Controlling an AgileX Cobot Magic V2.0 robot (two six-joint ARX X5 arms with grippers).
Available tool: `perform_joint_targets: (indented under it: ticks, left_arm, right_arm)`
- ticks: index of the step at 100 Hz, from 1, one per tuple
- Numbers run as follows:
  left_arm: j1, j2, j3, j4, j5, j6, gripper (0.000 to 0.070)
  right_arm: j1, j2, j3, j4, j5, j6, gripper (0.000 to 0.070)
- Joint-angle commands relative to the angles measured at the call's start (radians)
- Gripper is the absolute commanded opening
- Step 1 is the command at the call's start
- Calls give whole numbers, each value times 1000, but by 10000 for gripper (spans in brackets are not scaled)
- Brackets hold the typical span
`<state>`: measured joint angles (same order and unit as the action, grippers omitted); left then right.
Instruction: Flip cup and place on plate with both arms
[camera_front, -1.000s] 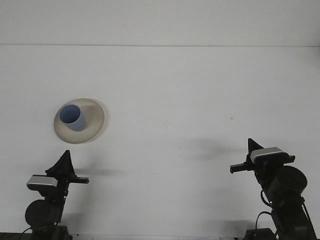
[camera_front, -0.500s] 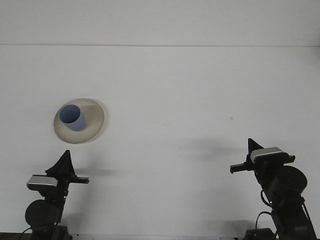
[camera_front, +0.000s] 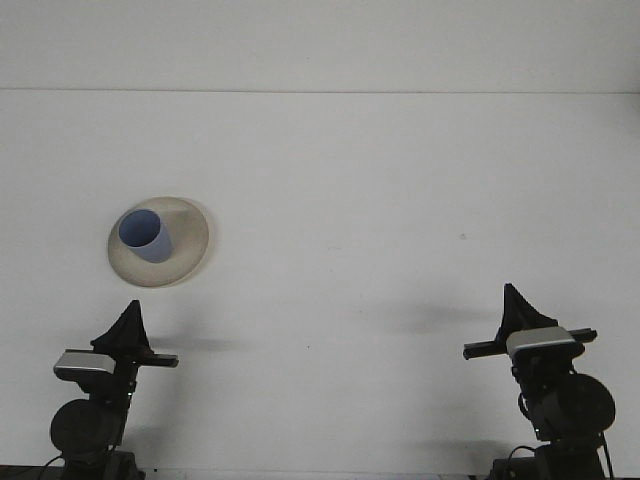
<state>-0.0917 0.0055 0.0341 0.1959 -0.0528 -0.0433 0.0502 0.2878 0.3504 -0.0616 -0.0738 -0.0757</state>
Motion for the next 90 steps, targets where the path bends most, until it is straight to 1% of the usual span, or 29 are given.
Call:
perform_joint_targets:
  ticks: [1, 24, 32, 42, 90]
  left_arm:
    - [1, -2, -20, 14, 1, 1, 12]
    - [1, -2, -20, 14, 1, 1, 12]
    - [1, -2, -20, 14, 1, 2, 11]
    - [1, -2, -20, 14, 1, 1, 11]
    - [1, -2, -19, 15, 1, 2, 12]
  right_arm:
    - [-5, -56, -56, 53, 4, -11, 0]
    - [-39, -292, -248, 140, 8, -7, 0]
    - [-45, -286, -295, 194, 22, 0, 0]
    - [-45, -287, -339, 238, 22, 2, 0]
    - [-45, -287, -338, 233, 23, 1, 0]
